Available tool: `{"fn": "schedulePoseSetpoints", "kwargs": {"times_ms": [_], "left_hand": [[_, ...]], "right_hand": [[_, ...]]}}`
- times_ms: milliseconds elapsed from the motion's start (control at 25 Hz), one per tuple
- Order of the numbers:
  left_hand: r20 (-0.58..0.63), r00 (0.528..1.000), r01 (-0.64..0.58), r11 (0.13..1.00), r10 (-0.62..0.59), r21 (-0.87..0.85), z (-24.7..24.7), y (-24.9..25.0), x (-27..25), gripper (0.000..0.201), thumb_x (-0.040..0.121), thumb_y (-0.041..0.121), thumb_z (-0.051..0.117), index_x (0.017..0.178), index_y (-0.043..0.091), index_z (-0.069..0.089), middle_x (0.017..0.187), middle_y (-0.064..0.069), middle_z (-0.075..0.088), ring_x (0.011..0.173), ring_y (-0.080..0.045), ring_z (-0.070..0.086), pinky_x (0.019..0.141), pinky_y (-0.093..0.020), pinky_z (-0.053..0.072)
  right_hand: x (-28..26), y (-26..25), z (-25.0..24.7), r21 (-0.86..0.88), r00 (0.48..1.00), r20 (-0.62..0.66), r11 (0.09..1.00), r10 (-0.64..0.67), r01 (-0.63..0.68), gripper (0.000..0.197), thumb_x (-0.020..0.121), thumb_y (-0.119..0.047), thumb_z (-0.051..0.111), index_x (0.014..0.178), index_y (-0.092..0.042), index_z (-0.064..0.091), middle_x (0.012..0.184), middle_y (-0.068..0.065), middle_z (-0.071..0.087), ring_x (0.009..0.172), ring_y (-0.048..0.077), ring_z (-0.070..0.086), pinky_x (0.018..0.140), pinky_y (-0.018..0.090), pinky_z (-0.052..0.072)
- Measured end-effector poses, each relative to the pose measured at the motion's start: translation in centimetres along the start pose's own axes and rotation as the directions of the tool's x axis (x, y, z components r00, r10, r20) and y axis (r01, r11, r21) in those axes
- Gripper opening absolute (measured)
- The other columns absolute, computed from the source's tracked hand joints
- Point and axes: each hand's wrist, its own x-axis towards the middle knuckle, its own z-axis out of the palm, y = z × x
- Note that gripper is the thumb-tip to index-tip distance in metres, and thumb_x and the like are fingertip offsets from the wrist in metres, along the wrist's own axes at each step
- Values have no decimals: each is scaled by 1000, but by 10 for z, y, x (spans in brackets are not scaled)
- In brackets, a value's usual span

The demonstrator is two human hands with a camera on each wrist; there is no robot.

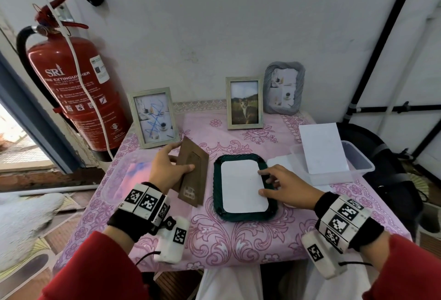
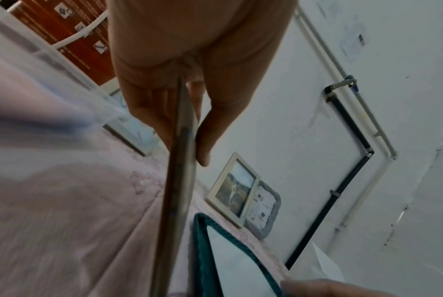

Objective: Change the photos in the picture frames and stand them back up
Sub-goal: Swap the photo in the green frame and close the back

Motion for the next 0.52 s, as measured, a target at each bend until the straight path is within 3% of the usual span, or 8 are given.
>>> {"fn": "schedulePoseSetpoints", "kwargs": {"times_ms": [200, 280, 400, 520], "left_hand": [[-61, 995, -94, 983, 85, -156, -3, 16, -4, 66, 74, 2, 74, 132, 19, 47, 98, -13, 65, 88, -26, 64, 76, -40, 56], [-14, 999, -44, 965, 42, -257, 5, 17, -7, 66, 75, 2, 74, 133, 14, 46, 103, -19, 63, 94, -31, 64, 78, -41, 56], [90, 996, 33, 948, -5, -316, 25, 13, -12, 66, 74, 0, 73, 133, 9, 44, 105, -25, 62, 96, -33, 63, 84, -43, 54], [155, 988, 75, 943, -25, -324, 45, 3, -17, 65, 73, -3, 74, 131, 8, 45, 96, -20, 61, 88, -27, 62, 76, -37, 56]], "right_hand": [[0, 1, 0, 80, 960, -270, 995, 76, -57, 37, 88, -9, 59, 124, -10, 53, 115, 8, 42, 88, 16, 51, 79, 13, 37], [1, 4, -1, 71, 955, -269, 991, 126, -111, 39, 88, -8, 57, 127, -7, 51, 112, 10, 46, 85, 17, 50, 78, 16, 37], [2, 4, 1, 105, 963, -206, 983, 172, -153, 42, 89, -6, 54, 131, -2, 47, 105, 12, 53, 79, 21, 54, 77, 29, 50], [2, 4, 3, 135, 974, -151, 979, 171, -151, 43, 90, -2, 52, 132, -2, 46, 108, 13, 54, 60, 23, 58, 57, 21, 52]]}}
